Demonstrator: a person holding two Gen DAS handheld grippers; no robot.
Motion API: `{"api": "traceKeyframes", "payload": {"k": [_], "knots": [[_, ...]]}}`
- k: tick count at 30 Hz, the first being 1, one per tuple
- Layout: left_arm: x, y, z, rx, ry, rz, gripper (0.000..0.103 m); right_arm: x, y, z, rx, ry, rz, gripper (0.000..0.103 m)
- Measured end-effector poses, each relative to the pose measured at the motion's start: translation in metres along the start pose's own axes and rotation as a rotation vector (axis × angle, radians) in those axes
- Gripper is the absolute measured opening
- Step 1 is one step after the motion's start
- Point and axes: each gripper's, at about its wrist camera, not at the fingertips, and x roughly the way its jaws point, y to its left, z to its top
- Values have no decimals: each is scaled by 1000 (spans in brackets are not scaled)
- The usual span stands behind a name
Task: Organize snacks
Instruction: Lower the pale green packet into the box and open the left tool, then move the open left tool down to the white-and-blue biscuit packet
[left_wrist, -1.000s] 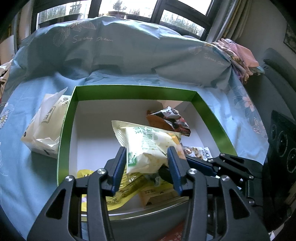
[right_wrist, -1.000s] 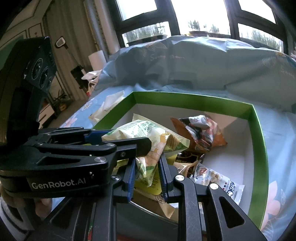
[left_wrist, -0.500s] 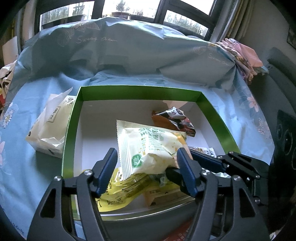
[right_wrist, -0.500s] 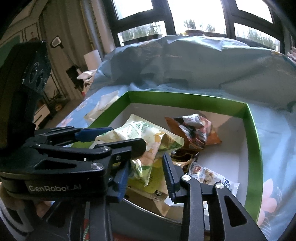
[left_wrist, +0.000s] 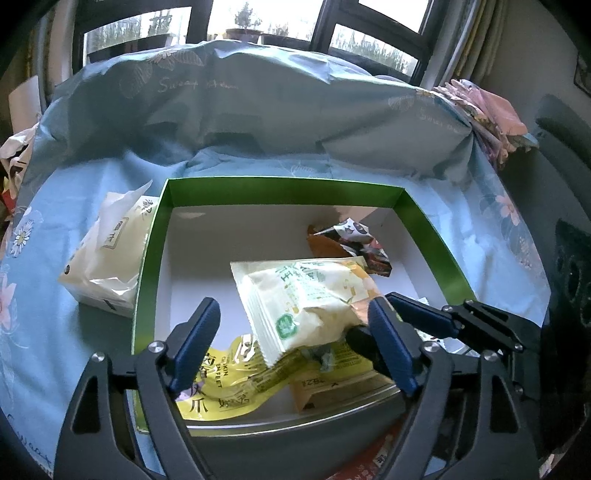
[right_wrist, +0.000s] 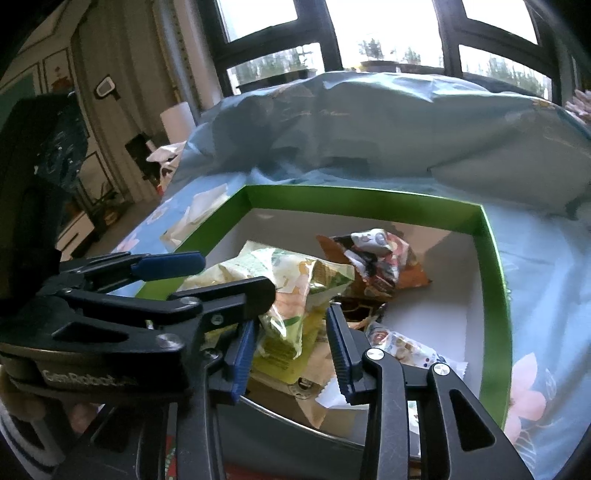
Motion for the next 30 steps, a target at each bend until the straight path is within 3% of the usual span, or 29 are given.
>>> {"api": "traceKeyframes", "payload": {"k": [3, 10, 13, 19, 30], "knots": [[-3, 1, 0, -2, -10, 10, 91, -1, -4, 2, 14, -7, -25, 39], [-7, 3, 1, -18, -14, 13, 92, -11, -16, 5, 54, -34, -56, 40], [-10, 4, 2, -25, -24, 14, 92, -14, -21, 5, 74, -43, -66, 47], [-21, 3, 2, -24, -52, 22, 100, -29, -31, 6, 123, -81, -82, 48], [-42, -3, -3, -1, -94, 67, 102, -61, -43, -2, 195, -132, -83, 57]]}}
